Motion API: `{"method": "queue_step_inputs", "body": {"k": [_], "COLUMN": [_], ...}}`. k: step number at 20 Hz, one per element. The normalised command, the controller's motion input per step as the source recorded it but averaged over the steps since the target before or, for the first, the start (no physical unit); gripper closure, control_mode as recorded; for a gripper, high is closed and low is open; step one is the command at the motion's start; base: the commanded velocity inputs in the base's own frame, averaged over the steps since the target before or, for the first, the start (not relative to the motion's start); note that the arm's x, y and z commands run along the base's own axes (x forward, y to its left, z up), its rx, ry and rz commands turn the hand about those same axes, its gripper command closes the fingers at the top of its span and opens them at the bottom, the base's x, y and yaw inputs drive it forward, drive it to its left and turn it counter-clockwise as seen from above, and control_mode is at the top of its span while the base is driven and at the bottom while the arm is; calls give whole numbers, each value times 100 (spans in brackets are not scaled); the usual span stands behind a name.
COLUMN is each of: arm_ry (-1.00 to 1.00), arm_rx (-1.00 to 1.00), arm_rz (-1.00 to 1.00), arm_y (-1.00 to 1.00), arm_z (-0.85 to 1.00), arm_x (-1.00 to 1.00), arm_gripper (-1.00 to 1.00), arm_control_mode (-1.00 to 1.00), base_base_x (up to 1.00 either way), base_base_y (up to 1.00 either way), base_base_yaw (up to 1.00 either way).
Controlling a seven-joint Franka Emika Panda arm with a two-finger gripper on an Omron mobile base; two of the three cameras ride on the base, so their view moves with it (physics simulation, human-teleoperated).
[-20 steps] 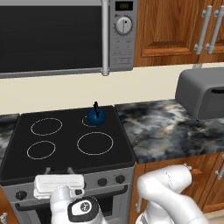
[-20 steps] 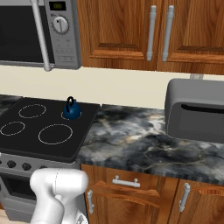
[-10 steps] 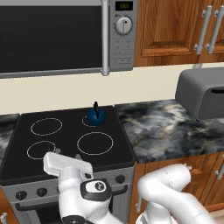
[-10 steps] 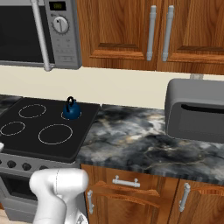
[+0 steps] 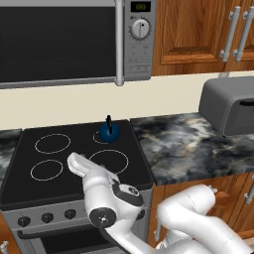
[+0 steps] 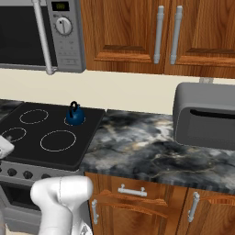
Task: The kettle is done boiling. Turn off the stove, then wait for 300 timesteps before moving the kettle to the dining table.
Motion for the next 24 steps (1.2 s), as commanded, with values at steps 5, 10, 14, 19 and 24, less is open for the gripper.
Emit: {"method": "queue_step_inputs", "body": {"k": [5,10,14,19,24], "arm_ry": [18,15,14,16,2], "arm_rx": [0,0,0,0,0], "arm_rz": [0,0,2,5,1], "arm_y": [-56,-55,-50,-45,-18], "arm_z": [26,37,29,16,-7], "arm_x": [17,11,13,23,12], "arm_gripper": [-100,-100,-100,-100,-100], "arm_control_mode": [-100,-100,-100,-100,-100], "base_base_x": [0,0,0,0,0], "base_base_y": [0,0,0,0,0], "base_base_yaw": [0,0,0,0,0]}}
